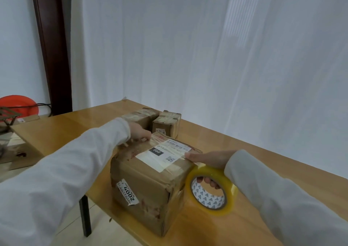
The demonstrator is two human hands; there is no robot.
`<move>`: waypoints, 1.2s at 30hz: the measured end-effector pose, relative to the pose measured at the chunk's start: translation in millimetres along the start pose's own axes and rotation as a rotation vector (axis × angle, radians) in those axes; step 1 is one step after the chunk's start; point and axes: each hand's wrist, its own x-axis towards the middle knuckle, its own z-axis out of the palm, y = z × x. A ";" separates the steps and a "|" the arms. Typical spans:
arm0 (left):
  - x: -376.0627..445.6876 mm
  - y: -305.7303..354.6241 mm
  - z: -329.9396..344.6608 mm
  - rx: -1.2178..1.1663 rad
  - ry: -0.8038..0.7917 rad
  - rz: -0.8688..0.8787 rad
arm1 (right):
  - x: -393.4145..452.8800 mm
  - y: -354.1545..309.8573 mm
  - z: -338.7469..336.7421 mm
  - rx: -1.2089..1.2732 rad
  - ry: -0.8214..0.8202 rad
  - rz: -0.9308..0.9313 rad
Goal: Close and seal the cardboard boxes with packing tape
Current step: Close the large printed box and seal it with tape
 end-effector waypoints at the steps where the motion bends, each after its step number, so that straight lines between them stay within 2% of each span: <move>1: -5.5 11.0 0.0 0.121 0.083 0.040 | 1.1 2.3 -1.6 -0.006 -0.041 0.002; 3: -9.0 31.8 8.9 0.234 0.293 0.181 | 2.9 9.2 -6.2 0.014 -0.094 -0.027; 5: -7.1 50.2 25.8 0.202 0.387 0.374 | 9.4 25.7 -8.9 0.055 -0.052 -0.082; 6: -10.9 61.0 35.8 0.169 0.361 0.471 | 15.6 34.6 -10.1 0.089 -0.041 -0.134; 8: -12.2 77.4 50.4 0.195 0.202 0.571 | 27.7 49.8 -10.8 0.128 -0.035 -0.193; 11: -0.7 81.9 55.9 0.205 0.062 0.521 | 27.6 46.0 -5.8 0.148 -0.134 -0.158; 14: 14.6 75.3 52.4 0.050 0.046 0.479 | 19.9 38.1 -3.4 0.096 -0.177 -0.101; 17: 19.4 73.0 52.1 0.012 0.047 0.455 | 21.9 40.4 -5.2 0.076 -0.163 -0.074; 22: 25.0 72.8 51.2 -0.031 0.042 0.432 | 36.2 61.2 1.6 0.233 -0.154 -0.185; 24: 24.0 72.1 48.2 -0.028 0.058 0.406 | 38.0 70.7 -7.1 0.287 -0.094 -0.225; 26: 25.5 70.2 45.6 -0.032 0.068 0.366 | 37.3 76.9 -24.0 0.311 0.063 -0.277; 29: 32.6 66.8 44.5 0.003 0.113 0.262 | 38.4 82.6 -46.1 0.204 0.231 -0.414; 33: 40.4 64.6 49.5 0.025 0.168 0.157 | 54.3 85.4 -46.9 0.211 0.273 -0.445; 36: 39.6 62.9 51.1 0.028 0.188 0.152 | 74.3 87.4 -34.3 0.349 0.241 -0.443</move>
